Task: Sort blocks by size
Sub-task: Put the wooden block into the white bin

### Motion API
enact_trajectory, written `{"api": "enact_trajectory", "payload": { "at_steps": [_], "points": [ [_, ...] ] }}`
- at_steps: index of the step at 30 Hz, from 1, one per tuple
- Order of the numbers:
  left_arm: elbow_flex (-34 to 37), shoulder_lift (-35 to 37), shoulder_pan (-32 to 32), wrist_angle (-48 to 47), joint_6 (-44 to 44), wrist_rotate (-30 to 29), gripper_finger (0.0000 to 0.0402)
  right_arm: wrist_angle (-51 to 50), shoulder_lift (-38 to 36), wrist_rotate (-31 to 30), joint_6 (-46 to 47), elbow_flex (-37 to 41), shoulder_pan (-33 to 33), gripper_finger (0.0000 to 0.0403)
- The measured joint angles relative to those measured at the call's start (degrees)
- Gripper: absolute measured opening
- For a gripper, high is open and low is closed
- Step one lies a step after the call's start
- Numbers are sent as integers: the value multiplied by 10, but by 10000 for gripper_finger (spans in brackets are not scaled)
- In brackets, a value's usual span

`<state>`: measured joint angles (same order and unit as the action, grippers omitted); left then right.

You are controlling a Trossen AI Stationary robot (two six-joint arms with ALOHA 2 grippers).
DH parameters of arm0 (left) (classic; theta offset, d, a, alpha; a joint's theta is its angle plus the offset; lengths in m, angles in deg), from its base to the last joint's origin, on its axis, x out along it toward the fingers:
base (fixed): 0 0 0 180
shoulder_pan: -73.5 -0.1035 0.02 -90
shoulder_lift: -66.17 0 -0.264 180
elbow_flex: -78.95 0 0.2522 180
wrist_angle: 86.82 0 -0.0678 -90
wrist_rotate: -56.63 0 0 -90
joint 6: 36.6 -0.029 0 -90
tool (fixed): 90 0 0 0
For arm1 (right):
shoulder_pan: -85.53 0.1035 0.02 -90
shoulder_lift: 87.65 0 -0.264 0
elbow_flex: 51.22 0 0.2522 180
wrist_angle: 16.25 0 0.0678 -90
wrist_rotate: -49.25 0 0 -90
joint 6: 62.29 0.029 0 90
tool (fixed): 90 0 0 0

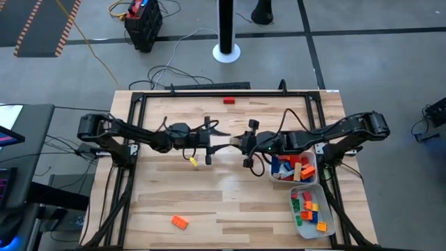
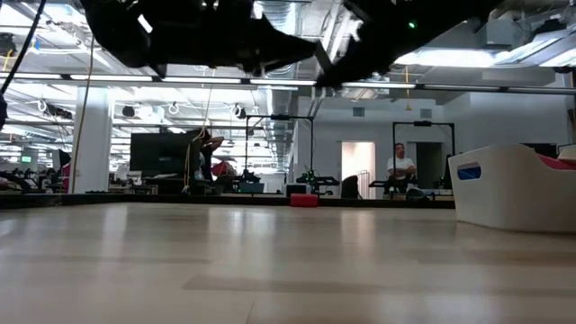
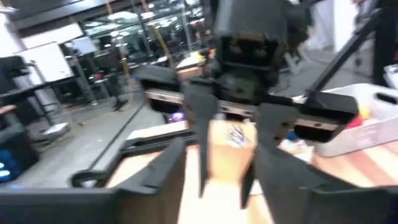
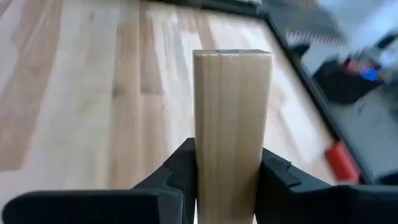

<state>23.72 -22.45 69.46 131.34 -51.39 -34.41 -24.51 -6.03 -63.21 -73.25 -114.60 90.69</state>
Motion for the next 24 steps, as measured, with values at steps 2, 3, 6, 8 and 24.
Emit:
{"api": "enact_trajectory", "payload": {
  "at_steps": [2, 3, 6, 8, 24],
  "points": [
    [0, 26, -1, -32, -11, -5, 214, -59, -13, 0, 37, -10, 1, 130],
    [-1, 43, -1, -59, -14, -5, 234, -92, -22, 0, 61, -16, 4, 130],
    [-1, 100, 5, -181, -24, -3, 277, -197, -50, -1, 150, -42, 23, 130],
    [-1, 139, 10, -272, -21, -2, 284, -279, -64, -1, 229, -61, 48, 130],
    [0, 245, 124, -718, 22, 10, 262, -708, -40, 59, 748, -78, 158, 261]
  ]
}}
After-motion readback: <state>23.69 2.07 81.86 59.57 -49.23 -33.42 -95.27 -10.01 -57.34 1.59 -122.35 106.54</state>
